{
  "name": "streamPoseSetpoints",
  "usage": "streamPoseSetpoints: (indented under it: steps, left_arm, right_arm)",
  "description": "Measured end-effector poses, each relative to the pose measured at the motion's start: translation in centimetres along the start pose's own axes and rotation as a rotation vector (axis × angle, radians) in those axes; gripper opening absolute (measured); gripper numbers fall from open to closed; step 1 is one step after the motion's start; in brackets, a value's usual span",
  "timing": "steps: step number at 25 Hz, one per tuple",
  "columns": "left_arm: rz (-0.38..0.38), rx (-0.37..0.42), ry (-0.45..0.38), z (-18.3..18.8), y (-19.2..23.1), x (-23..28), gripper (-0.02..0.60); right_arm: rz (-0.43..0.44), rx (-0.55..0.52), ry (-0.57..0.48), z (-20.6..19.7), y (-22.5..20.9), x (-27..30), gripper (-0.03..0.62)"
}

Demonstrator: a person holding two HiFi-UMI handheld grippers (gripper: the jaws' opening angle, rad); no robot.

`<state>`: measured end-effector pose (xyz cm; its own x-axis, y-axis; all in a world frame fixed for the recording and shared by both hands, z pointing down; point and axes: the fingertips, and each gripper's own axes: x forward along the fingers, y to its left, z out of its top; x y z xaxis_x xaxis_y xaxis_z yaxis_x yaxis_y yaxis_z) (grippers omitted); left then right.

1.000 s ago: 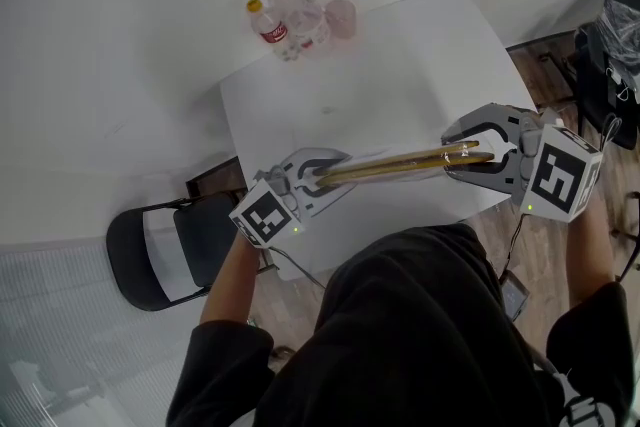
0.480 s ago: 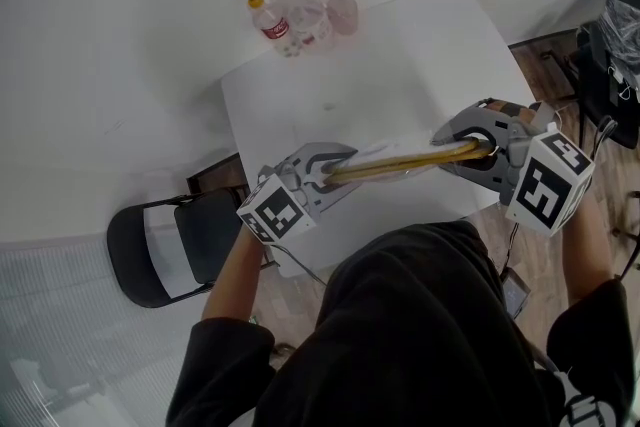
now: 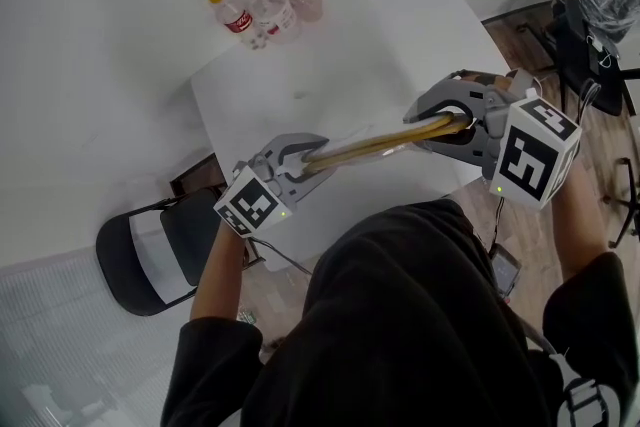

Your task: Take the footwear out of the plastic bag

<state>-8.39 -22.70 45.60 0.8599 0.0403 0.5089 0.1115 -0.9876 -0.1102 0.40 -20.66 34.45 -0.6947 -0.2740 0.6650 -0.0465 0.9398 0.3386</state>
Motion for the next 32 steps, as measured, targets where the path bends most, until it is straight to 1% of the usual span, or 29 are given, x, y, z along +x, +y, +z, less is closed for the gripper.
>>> streamPoseSetpoints:
  steps: [5, 12, 17, 18, 19, 21, 23, 26, 29, 32]
  left_arm:
    - [0.011, -0.012, 0.015, -0.8, 0.1, -0.1, 0.149]
    - [-0.002, -0.037, 0.014, -1.3, -0.3, -0.1, 0.146]
    - [0.01, -0.045, 0.022, -1.7, -0.2, -0.6, 0.135]
    - [0.015, -0.044, 0.031, -2.0, -0.1, -0.7, 0.117]
    - [0.023, -0.049, 0.037, -2.2, 0.0, -1.0, 0.066]
    - [0.041, -0.086, 0.02, -2.4, 0.3, -1.7, 0.045]
    - [0.059, -0.12, -0.006, -2.2, 0.8, -2.2, 0.035]
    - [0.067, -0.127, -0.007, -2.4, 1.2, -2.3, 0.025]
    - [0.066, -0.133, -0.003, -2.8, 1.3, -2.7, 0.023]
    - [0.082, -0.138, -0.002, -3.2, 1.6, -3.1, 0.023]
  right_arm:
    - [-0.006, 0.019, -0.009, -0.3, -0.1, -1.0, 0.072]
    - [0.01, 0.038, -0.011, -0.8, 0.1, -1.9, 0.072]
    - [-0.003, 0.049, -0.025, -0.8, -0.1, -2.7, 0.072]
    - [-0.007, 0.049, -0.029, -0.8, -0.2, -3.0, 0.072]
    - [-0.008, 0.048, -0.035, -0.6, -0.3, -3.3, 0.072]
    - [-0.009, 0.048, -0.056, -0.3, -0.5, -3.7, 0.072]
    - [-0.018, 0.053, -0.076, 0.0, -0.8, -4.1, 0.072]
    - [-0.036, 0.064, -0.087, 0.0, -1.4, -4.3, 0.072]
    - [-0.042, 0.062, -0.096, 0.3, -1.8, -4.2, 0.072]
    - [-0.044, 0.057, -0.104, 0.3, -2.2, -4.2, 0.072]
